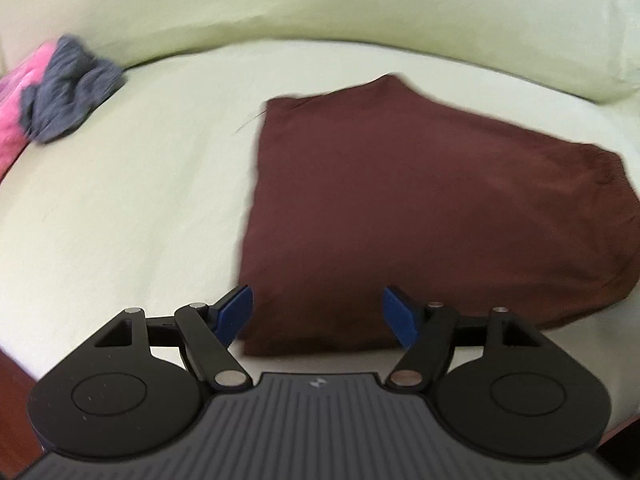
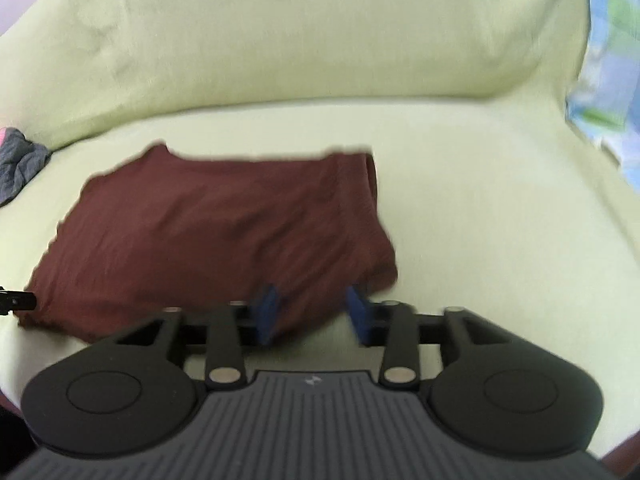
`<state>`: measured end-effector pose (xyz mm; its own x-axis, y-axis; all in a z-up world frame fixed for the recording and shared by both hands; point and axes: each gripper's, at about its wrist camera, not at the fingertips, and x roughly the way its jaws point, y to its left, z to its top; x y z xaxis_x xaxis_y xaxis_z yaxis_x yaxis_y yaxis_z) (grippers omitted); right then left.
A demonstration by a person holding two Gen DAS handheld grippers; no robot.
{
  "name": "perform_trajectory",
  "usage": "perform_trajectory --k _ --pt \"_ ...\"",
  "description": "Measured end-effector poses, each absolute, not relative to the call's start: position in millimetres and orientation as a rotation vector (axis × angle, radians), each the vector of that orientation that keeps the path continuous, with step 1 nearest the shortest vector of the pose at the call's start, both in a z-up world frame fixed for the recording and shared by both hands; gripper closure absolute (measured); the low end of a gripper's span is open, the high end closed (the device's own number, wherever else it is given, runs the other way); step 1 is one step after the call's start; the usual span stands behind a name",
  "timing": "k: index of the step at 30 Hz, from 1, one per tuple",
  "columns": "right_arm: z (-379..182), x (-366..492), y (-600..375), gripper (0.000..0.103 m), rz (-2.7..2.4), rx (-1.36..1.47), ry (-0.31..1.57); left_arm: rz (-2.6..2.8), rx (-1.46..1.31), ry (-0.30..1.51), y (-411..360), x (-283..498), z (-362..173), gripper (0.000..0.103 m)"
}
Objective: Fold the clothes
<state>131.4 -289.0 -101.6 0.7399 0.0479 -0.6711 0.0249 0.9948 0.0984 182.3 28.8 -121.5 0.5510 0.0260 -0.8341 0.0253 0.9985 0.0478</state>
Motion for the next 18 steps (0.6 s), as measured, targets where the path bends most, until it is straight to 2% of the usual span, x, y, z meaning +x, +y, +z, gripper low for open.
perform_trajectory --k 8,13,18 --pt "-124.8 140.9 -279.0 0.068 0.050 0.035 0.823 0.030 0.079 1.069 7.0 183.5 -135.8 0.030" --pt "-124.9 128.4 -300.3 0.074 0.020 0.090 0.829 0.057 0.047 1.090 20.9 183.7 -141.3 0.028" --pt "-104.4 132.4 -293.2 0.063 0.009 0.066 0.761 0.067 0.033 1.081 23.5 185.2 -135.2 0.028"
